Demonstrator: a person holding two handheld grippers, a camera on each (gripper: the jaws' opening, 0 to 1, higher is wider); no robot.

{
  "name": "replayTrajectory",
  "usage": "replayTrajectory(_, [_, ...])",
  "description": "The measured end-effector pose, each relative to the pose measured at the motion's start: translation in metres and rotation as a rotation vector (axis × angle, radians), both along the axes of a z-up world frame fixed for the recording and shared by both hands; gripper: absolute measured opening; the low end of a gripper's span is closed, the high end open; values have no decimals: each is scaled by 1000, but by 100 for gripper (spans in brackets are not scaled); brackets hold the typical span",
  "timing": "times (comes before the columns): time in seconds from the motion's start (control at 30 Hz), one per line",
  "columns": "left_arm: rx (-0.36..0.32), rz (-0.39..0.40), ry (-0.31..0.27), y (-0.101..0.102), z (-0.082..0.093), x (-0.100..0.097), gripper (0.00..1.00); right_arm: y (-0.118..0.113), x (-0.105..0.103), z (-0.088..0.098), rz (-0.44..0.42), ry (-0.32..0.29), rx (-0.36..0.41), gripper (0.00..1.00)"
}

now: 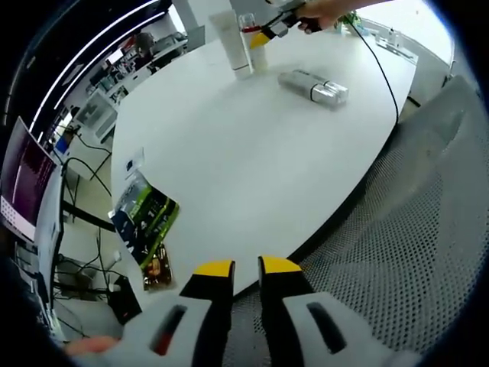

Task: Arrange the skincare products in the storage area until every visible bottle or jar stands upright without overlapping.

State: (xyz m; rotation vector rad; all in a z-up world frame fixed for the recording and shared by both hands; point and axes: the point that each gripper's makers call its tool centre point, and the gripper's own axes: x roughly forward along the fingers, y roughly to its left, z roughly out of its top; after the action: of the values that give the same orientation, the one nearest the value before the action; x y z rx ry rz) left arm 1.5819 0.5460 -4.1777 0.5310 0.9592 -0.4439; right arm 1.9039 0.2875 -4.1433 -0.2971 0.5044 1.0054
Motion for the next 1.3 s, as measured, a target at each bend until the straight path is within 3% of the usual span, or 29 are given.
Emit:
replayTrajectory(0.6, [10, 6, 14, 2, -2, -1, 5, 0, 4, -3, 22, 20, 14, 29])
replayTrajectory(0.73, [7, 8, 4, 2, 0, 0, 4, -7, -2, -7, -20, 42, -6, 29])
replayTrajectory(0.8, [6, 7, 2, 2, 0, 0, 4, -15, -10, -10, -64, 57, -18, 33])
replayTrajectory(0.9, [9, 6, 5, 2, 0, 0, 5, -23, -30, -5, -194, 128, 74, 47])
replayTrajectory(1.0, [10, 2, 3, 2, 0, 0, 4, -25, -65, -4, -235, 191, 103, 48])
replayTrajectory(1.07, [11, -9, 1, 1, 0, 0, 4, -24, -92, -2, -256, 192, 105, 46])
replayTrajectory(1.3, [13, -25, -8, -2, 1, 1, 5, -17, -152, -15, -333, 255, -3, 42])
